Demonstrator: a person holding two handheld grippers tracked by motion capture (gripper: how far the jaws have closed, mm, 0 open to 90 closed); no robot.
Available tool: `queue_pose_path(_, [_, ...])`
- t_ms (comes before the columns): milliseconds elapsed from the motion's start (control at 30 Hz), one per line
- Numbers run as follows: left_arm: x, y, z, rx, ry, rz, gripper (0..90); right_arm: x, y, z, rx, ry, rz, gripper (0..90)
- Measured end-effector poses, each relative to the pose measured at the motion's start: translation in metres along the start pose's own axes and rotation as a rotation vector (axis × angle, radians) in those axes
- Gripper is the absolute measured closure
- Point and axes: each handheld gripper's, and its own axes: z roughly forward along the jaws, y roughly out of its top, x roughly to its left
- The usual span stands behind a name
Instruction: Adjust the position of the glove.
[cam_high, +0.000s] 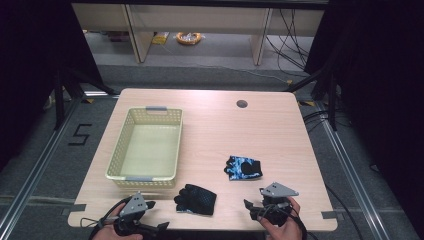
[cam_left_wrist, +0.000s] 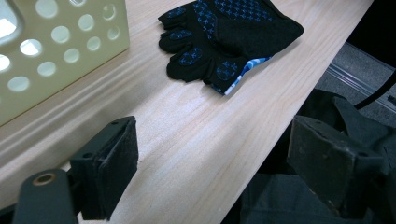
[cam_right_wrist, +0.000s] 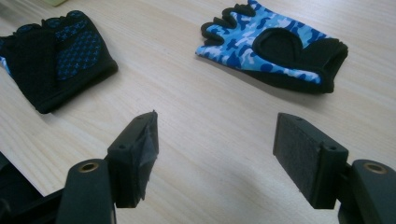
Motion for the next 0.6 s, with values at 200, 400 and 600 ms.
queue_pose_path(200, [-0.0006, 0.0001, 0.0003, 0.001, 0.000, -0.012, 15.6, 0.0012, 0.0001, -0.0007, 0.003, -0.003, 0.003, 33.4])
queue_pose_path(400, [-0.0007, -0.0003, 0.0009, 0.004, -0.002, -0.038, 15.5, 0.0024, 0.0007, -0.0009, 0.008, 0.009, 0.012, 33.5])
queue_pose_path(600, [-0.0005, -0.0003, 0.0024, 0.008, 0.005, -0.016, 15.6, 0.0042, 0.0014, -0.0003, 0.000, 0.013, -0.014, 33.5])
